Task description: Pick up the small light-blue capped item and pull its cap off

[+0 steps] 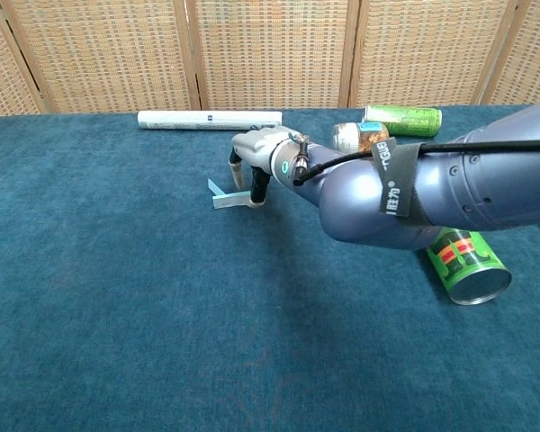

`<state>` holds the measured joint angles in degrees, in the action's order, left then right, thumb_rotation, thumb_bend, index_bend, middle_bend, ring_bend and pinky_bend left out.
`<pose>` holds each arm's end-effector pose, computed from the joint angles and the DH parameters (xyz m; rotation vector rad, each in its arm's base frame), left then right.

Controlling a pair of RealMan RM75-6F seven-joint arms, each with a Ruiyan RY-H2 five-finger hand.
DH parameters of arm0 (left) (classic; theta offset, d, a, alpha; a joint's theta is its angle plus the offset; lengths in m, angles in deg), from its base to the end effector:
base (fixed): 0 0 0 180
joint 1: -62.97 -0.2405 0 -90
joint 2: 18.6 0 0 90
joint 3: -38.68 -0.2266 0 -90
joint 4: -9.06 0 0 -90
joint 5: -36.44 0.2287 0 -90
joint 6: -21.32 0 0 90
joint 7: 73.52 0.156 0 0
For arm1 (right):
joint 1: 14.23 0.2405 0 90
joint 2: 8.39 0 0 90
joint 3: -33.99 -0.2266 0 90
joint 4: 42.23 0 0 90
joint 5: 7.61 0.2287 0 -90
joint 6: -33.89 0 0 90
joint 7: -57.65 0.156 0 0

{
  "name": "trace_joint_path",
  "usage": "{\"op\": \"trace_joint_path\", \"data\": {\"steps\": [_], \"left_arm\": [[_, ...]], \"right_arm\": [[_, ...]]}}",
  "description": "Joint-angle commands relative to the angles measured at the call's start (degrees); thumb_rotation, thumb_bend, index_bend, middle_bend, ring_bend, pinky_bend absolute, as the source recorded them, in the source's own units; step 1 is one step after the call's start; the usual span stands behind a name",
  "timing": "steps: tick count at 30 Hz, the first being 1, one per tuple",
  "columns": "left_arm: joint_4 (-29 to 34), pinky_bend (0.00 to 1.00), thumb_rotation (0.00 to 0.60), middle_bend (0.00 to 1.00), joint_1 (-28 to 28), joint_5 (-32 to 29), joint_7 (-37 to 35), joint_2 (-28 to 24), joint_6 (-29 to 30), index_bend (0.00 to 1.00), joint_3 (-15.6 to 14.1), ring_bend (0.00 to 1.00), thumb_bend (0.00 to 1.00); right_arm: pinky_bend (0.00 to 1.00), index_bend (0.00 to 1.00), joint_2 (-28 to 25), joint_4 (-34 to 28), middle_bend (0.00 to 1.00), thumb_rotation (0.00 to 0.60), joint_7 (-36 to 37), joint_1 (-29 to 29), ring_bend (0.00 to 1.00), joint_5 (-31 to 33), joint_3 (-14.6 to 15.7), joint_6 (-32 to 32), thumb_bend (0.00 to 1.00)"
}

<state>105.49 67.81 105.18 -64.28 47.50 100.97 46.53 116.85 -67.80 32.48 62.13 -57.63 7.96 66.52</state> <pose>-0.3123 0.2044 0.1242 -1.1762 -1.0288 -0.7204 0.0003 -0.4430 -0.1463 1.9124 -0.8398 0.7845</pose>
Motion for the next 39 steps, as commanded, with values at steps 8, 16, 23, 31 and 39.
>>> {"op": "trace_joint_path", "data": {"steps": [8, 16, 23, 31, 39], "left_arm": [[-0.12, 0.00, 0.600, 0.00, 0.06, -0.19, -0.46, -0.07, 0.02, 0.00, -0.15, 0.00, 0.01], [-0.22, 0.00, 0.600, 0.00, 0.75, -0.21, -0.36, -0.28, -0.77, 0.00, -0.19, 0.00, 0.01], [0.64, 0.00, 0.600, 0.00, 3.12, 3.36, 1.86, -0.87, -1.30, 0.00, -0.10, 0.00, 0.01], [-6.03, 0.45, 0.600, 0.54, 12.66, 18.16, 3.04, 2.94, -2.80, 0.06, 1.58, 0.58, 0.01], [-19.20, 0.80, 0.600, 0.86, 25.92, 23.00, -4.23, 12.42, -11.70, 0.35, 3.89, 0.85, 0.00]], "right_arm": [[0.00, 0.54, 1.99, 3.77, 0.04, 0.600, 2.68, 0.52, 0.00, -1.61, 0.15, -0.75, 0.45], [0.00, 0.61, 1.08, 3.10, 0.08, 0.600, 7.23, 0.03, 0.00, -5.64, 1.21, 1.85, 0.51], [0.00, 0.63, -4.36, -7.58, 0.10, 0.600, 12.45, -4.66, 0.00, -12.55, 4.78, 9.23, 0.53], [0.00, 0.63, -14.29, -27.68, 0.10, 0.600, 8.50, -11.61, 0.00, -17.75, 9.12, 17.54, 0.54], [0.00, 0.63, -20.48, -43.73, 0.10, 0.600, -3.19, -14.60, 0.00, -15.12, 9.59, 21.02, 0.57]]}}
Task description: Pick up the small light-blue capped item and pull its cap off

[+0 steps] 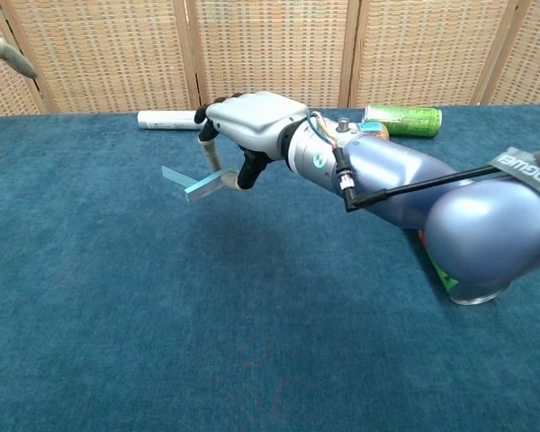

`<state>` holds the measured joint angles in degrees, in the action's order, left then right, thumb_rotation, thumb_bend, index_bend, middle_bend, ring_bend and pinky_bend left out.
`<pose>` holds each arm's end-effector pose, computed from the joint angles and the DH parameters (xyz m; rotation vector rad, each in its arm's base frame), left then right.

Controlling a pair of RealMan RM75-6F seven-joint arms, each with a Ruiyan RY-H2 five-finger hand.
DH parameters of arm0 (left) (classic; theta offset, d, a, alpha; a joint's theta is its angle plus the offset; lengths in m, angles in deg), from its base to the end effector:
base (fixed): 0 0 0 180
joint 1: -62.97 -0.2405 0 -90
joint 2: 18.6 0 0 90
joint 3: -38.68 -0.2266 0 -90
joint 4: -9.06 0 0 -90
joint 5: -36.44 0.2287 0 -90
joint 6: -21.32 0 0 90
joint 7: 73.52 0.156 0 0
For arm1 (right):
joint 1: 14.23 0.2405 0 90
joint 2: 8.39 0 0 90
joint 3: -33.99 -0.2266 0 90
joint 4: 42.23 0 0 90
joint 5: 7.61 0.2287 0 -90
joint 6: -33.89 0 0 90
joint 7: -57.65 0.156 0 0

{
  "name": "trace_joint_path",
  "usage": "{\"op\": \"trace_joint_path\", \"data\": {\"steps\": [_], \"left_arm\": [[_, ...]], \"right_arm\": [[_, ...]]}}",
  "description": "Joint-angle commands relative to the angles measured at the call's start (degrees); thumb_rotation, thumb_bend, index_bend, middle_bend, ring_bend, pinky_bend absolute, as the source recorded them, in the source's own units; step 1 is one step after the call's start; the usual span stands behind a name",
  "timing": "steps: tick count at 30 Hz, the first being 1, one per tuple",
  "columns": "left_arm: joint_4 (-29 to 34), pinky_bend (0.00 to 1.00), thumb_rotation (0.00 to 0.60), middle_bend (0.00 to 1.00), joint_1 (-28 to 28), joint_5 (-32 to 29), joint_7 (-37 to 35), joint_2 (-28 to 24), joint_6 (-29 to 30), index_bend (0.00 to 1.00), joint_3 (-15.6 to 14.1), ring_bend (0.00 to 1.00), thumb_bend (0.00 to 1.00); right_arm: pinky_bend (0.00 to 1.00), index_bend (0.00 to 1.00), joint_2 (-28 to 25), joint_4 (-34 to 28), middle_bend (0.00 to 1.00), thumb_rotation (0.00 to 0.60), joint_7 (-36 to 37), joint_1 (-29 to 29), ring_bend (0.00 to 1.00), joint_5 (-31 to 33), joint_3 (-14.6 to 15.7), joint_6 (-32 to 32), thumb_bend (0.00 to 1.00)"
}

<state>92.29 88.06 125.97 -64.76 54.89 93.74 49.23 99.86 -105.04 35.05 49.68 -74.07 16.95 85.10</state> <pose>-0.2051 0.3128 0.0826 -1.6879 -0.5698 -1.0203 0.0221 -0.3758 -0.1032 2.0271 -0.6053 1.1177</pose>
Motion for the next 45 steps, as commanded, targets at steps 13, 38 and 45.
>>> {"op": "trace_joint_path", "data": {"steps": [13, 38, 45], "left_arm": [[-6.77, 0.83, 0.600, 0.90, 13.66, -2.33, -3.56, 11.87, -12.80, 0.45, 2.07, 0.87, 0.08], [-11.41, 0.83, 0.600, 0.90, 17.24, -5.91, -6.36, 17.93, -12.53, 0.55, 0.77, 0.87, 0.30], [-11.68, 0.83, 0.600, 0.90, 17.56, -6.27, -6.26, 18.65, -12.27, 0.55, 0.27, 0.87, 0.30]], "right_arm": [[0.00, 0.63, -4.34, -13.51, 0.10, 0.600, -16.16, -1.25, 0.00, 8.73, -1.23, 3.68, 0.59], [0.00, 0.63, -4.14, -13.84, 0.10, 0.600, -16.64, -0.83, 0.00, 11.69, -0.81, 4.43, 0.67], [0.00, 0.63, -4.76, -14.39, 0.10, 0.600, -16.42, -1.01, 0.00, 11.85, -0.72, 4.72, 0.67]]}}
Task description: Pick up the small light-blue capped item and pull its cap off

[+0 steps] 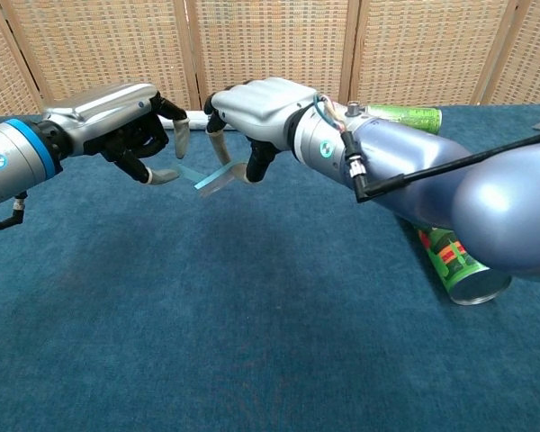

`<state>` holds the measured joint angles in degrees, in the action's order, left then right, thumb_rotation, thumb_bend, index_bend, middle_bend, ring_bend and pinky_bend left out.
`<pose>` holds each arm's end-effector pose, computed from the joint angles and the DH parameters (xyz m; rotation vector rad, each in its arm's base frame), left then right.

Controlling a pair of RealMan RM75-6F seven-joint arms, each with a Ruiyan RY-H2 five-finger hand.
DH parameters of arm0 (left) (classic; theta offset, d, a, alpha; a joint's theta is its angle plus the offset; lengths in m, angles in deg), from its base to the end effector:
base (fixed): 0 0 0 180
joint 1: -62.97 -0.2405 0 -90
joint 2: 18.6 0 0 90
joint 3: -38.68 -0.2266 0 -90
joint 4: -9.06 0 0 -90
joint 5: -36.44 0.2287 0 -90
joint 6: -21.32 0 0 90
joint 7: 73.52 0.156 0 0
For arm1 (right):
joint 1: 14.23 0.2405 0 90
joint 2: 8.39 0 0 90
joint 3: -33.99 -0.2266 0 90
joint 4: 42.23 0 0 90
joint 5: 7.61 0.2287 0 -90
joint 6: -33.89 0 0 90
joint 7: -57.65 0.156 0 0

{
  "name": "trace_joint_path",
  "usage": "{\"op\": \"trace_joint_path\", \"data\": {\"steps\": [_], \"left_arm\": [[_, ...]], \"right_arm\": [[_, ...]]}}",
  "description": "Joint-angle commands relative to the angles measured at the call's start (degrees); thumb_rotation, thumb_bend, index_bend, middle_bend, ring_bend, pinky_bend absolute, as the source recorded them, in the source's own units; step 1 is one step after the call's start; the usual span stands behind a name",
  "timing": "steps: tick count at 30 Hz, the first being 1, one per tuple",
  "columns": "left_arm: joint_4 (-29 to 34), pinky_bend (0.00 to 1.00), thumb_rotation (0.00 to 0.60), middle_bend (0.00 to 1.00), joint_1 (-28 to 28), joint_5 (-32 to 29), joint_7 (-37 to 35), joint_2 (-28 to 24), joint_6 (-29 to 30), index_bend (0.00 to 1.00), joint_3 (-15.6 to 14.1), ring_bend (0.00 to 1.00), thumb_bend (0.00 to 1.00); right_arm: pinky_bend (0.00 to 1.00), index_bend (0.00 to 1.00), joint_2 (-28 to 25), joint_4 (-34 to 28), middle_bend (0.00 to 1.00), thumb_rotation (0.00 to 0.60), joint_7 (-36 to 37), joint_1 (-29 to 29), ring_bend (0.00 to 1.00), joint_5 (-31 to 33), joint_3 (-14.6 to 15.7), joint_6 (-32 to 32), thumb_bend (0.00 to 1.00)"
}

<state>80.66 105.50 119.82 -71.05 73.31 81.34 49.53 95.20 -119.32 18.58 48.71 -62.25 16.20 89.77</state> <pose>-0.1173 0.3595 -0.0263 -1.8880 -0.7685 -1.1698 0.0312 -0.3551 -0.0850 1.9864 -0.6026 1.0366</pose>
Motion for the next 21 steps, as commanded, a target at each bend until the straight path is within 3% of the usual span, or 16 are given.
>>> {"op": "trace_joint_path", "data": {"steps": [1, 21], "left_arm": [[-0.09, 0.83, 0.600, 0.90, 0.20, -0.20, 0.08, 0.37, 0.17, 0.55, -0.01, 0.87, 0.30], [-1.67, 0.83, 0.600, 0.90, 1.37, -2.26, 1.44, 3.19, 0.54, 0.68, 0.14, 0.87, 0.43]], "right_arm": [[0.00, 0.63, -0.17, -0.19, 0.10, 0.600, 0.08, -0.06, 0.00, 0.03, 0.05, 0.09, 0.67], [0.00, 0.63, -1.61, -1.77, 0.10, 0.600, 0.44, -0.46, 0.00, 0.02, 0.58, 0.75, 0.67]]}}
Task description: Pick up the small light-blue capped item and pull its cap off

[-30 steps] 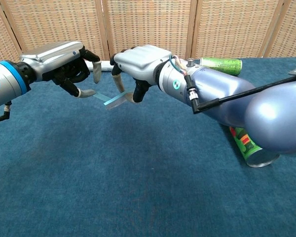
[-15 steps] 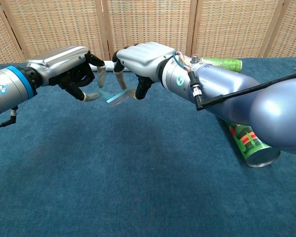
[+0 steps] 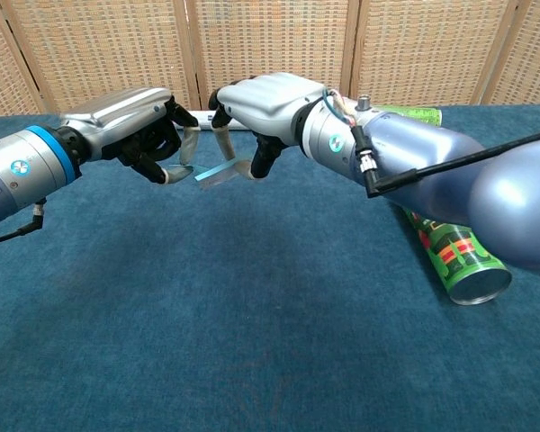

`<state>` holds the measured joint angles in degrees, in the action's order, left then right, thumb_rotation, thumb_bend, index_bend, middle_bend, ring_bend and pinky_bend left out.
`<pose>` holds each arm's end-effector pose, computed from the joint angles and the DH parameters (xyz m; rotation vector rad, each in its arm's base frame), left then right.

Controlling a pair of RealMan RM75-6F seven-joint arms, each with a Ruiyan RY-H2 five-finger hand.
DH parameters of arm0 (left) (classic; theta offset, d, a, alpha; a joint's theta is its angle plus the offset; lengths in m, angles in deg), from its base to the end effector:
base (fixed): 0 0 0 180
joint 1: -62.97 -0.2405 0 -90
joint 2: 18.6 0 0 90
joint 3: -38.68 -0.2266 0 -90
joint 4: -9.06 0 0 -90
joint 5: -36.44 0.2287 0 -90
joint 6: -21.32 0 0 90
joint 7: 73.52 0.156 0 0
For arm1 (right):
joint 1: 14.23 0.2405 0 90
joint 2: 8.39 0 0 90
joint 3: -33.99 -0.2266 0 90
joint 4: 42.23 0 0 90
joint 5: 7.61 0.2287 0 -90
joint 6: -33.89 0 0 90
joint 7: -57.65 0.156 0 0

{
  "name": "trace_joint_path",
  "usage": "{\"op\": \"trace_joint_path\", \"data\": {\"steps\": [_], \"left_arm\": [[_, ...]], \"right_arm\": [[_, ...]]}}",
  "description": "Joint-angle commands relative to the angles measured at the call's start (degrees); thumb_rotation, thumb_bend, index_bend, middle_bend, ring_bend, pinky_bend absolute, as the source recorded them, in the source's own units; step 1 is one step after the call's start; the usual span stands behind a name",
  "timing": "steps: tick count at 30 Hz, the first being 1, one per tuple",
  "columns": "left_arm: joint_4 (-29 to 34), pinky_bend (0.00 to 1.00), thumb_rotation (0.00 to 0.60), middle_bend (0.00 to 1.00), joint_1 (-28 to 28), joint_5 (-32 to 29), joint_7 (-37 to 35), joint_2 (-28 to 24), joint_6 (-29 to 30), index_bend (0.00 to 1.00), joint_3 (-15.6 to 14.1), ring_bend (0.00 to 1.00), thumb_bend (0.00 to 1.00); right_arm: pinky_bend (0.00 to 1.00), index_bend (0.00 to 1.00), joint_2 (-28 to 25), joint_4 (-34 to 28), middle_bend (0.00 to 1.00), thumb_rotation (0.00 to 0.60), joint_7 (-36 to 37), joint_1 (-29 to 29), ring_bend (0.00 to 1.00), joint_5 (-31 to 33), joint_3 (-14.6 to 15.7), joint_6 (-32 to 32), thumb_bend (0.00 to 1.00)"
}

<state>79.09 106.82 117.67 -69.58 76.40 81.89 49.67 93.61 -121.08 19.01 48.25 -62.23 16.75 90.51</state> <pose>-0.1078 0.3603 -0.0383 -1.8714 -0.7807 -1.1820 0.0278 -0.3547 -0.0785 1.9801 -0.6057 1.0417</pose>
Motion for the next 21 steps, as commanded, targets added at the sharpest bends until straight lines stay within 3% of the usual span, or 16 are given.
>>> {"op": "trace_joint_path", "data": {"steps": [1, 11, 21], "left_arm": [[-0.14, 0.83, 0.600, 0.90, 0.08, -0.23, -0.09, 0.15, -0.09, 0.69, -0.01, 0.87, 0.44], [-1.81, 0.83, 0.600, 0.90, -0.46, -0.77, -0.69, 0.17, 0.29, 0.78, -0.63, 0.87, 0.51], [-7.80, 0.83, 0.600, 0.90, -6.69, 0.34, -6.98, -4.82, 5.30, 0.80, -4.05, 0.87, 0.54]], "right_arm": [[0.00, 0.63, -0.03, -0.01, 0.10, 0.600, 0.00, 0.00, 0.00, 0.00, 0.06, 0.02, 0.67], [0.00, 0.63, -0.57, 0.58, 0.10, 0.600, -0.19, -0.30, 0.00, -0.13, 0.64, 0.26, 0.67], [0.00, 0.63, -1.71, 3.17, 0.10, 0.600, 1.91, -1.64, 0.00, -0.63, 1.80, -0.68, 0.67]]}}
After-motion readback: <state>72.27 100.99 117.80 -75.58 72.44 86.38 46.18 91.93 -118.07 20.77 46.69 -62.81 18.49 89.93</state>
